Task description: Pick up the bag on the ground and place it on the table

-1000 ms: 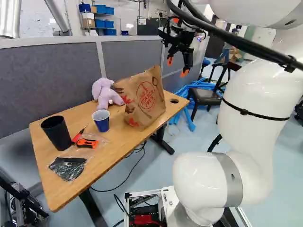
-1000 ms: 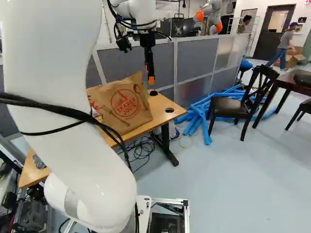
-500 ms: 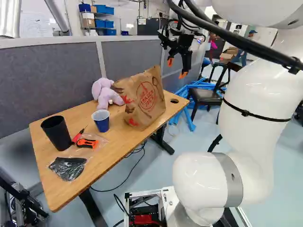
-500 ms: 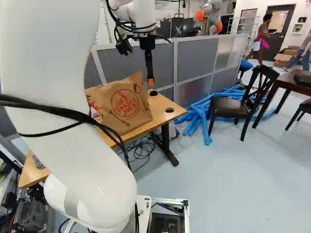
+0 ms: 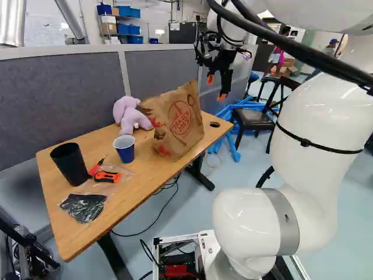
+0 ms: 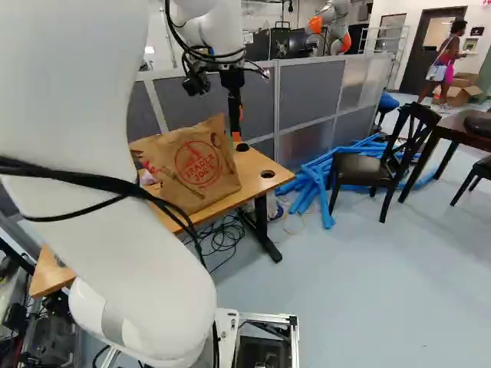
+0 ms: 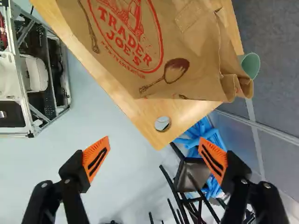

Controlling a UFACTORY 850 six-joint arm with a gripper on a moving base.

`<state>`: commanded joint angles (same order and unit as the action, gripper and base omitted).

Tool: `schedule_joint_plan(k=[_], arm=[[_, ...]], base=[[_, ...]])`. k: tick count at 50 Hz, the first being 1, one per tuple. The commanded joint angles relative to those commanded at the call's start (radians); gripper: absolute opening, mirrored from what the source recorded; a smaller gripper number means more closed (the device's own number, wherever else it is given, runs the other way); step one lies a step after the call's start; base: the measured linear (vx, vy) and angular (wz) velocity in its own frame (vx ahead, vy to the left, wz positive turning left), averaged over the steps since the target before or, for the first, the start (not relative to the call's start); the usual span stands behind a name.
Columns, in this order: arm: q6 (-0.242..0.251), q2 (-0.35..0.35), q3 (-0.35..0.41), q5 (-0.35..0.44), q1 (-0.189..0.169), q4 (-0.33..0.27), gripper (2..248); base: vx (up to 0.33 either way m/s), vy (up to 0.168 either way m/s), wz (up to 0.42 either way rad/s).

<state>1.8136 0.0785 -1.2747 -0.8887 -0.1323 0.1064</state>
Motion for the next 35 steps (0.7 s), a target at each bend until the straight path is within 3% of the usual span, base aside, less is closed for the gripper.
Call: schedule_joint_plan(k=[18,35], arm=[[-0.148,-0.029,0.097,0.144,0.011,-0.009,247],[-0.324,-0.064,0.212,0.315,0.024,-0.019,247]], base=[[0.0,0.0,0.0],[0.0,0.0,0.0]])
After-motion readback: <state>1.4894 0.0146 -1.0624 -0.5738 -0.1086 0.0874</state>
